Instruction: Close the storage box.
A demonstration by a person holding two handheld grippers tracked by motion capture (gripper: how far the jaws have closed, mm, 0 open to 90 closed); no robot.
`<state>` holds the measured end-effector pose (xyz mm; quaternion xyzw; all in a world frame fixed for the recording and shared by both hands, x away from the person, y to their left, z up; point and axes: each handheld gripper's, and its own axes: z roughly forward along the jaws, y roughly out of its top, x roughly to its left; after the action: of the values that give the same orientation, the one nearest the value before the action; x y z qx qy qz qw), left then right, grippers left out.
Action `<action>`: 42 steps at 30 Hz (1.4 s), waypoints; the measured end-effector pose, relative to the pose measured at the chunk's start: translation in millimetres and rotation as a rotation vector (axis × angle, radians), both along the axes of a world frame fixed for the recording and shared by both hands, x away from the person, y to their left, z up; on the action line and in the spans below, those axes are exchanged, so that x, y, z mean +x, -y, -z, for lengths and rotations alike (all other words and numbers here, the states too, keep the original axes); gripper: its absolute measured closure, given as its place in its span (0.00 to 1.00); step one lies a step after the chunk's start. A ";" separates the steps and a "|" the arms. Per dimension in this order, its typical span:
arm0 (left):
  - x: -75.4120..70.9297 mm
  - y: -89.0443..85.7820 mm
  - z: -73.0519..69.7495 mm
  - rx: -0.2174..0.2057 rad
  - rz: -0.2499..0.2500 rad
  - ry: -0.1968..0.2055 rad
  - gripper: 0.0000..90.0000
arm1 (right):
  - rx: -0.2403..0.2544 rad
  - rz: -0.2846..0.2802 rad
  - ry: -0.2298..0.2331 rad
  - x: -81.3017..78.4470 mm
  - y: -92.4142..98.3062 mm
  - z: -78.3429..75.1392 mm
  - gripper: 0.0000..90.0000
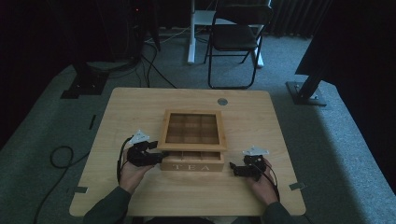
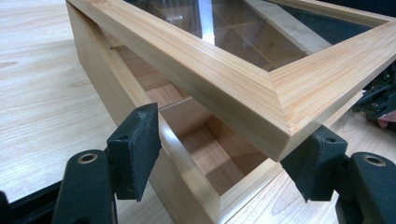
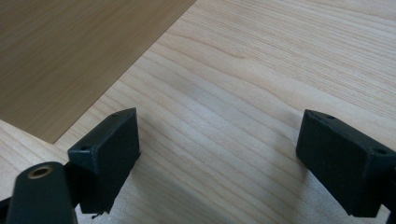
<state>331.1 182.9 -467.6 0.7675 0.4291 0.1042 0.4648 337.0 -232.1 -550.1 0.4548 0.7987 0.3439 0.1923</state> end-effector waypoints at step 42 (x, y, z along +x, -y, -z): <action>-16.4 5.3 13.0 0.046 0.017 0.007 0.38 | -0.001 -0.001 0.001 0.0 0.1 0.1 0.15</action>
<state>314.7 177.7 -480.6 0.7813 0.4184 0.1127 0.4492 337.0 -232.2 -550.2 0.4542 0.7990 0.3438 0.1926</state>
